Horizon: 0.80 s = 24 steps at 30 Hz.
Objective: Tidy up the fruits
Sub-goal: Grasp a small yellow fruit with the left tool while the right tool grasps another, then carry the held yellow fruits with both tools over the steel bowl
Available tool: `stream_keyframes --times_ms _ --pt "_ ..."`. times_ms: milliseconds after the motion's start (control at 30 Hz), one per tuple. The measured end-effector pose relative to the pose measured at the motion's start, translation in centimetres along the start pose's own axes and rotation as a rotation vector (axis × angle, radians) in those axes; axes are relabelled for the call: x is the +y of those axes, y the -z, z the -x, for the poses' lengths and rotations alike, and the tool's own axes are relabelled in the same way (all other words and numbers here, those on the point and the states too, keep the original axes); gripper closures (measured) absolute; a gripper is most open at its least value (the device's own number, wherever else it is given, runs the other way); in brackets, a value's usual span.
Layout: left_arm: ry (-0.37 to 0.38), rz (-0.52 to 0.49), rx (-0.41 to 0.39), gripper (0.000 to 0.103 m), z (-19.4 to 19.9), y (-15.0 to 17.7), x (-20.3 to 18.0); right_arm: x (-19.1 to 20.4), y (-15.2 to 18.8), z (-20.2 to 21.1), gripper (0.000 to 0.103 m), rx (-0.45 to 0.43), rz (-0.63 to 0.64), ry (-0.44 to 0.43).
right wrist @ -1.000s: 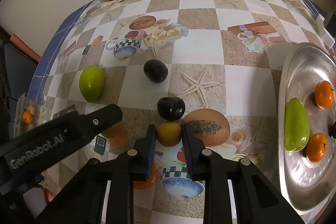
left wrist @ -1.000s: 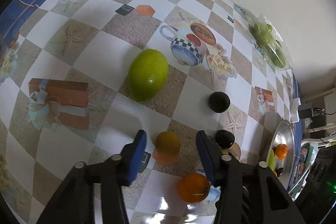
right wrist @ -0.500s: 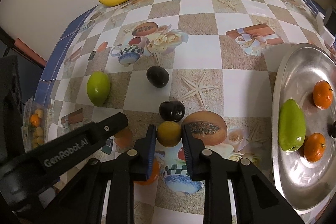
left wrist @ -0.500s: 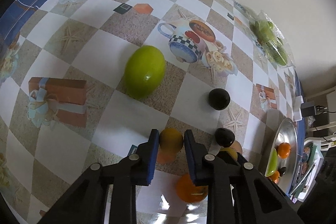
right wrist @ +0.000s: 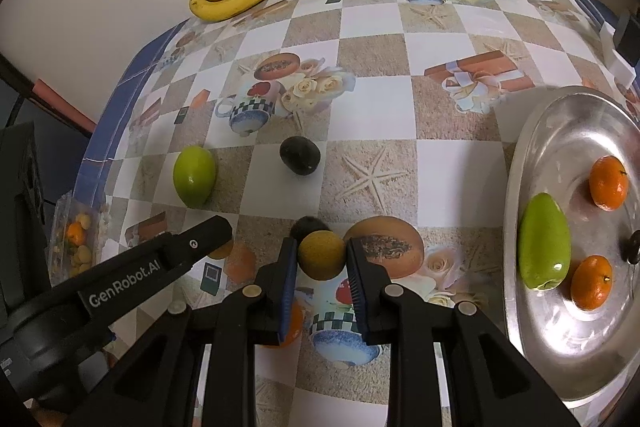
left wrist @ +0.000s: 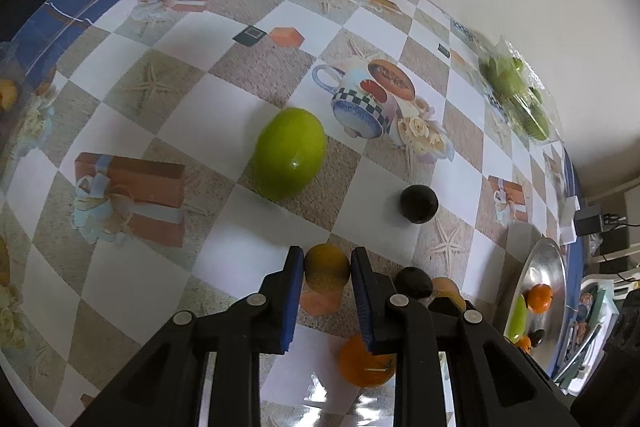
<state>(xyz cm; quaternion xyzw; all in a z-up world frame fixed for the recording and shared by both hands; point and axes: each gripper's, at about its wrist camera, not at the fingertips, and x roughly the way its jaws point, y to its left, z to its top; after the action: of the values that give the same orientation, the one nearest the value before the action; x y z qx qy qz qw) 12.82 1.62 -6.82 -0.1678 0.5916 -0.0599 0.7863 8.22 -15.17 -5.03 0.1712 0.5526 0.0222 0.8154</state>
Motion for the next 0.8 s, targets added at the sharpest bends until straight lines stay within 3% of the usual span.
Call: stream_keyframes --times_ms 800 --pt "-0.066 -0.047 -0.099 0.077 3.3 1.3 -3.0 -2.3 -0.2 4.3 0.077 -0.065 -0.038 -0.03"
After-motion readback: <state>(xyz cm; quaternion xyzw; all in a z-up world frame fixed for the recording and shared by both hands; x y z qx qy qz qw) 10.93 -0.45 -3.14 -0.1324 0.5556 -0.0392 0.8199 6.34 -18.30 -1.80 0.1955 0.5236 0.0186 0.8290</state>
